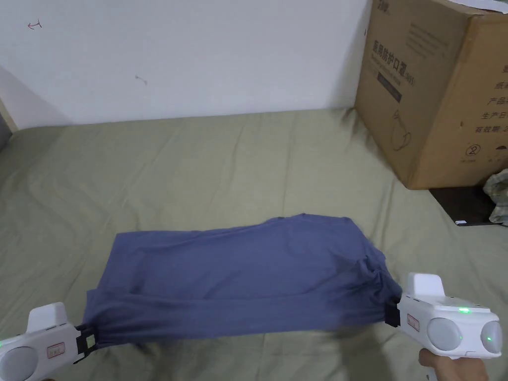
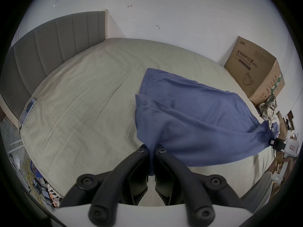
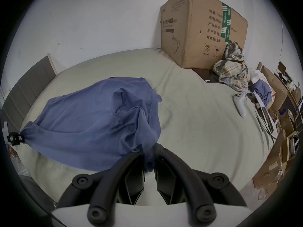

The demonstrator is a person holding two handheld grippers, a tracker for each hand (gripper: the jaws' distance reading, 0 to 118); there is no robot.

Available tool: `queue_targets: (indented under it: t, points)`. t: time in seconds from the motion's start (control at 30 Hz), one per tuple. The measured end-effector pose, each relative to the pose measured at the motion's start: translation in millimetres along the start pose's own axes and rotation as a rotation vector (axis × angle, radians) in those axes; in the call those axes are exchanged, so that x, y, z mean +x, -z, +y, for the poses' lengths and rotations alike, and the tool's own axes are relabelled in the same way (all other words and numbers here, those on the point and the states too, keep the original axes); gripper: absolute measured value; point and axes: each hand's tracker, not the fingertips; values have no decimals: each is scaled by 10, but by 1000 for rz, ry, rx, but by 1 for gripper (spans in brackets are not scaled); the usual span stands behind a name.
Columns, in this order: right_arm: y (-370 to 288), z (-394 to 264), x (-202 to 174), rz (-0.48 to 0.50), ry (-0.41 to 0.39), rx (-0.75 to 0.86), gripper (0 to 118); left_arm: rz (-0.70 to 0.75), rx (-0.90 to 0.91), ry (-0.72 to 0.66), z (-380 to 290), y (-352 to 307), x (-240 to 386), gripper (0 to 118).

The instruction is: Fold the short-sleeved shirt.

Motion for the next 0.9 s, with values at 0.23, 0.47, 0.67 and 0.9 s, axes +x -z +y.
queue_targets:
  t: [0.23,0.47,0.67,0.9]
  points:
    - [-259,-539,208,31,64,-75,9,-16,-77,-20,-526,-205,-92,3]
    - [209,-998,294,9,134,-215,9,21,-157,-64,-844,139,-259,3]
    - [-131,-767,126,-21,132,-166,52,44,-149,-44,-717,-6,-93,22]
    - [-1013,43,-6,30,81,218,98,-85,198,-9,-127,-779,358,103]
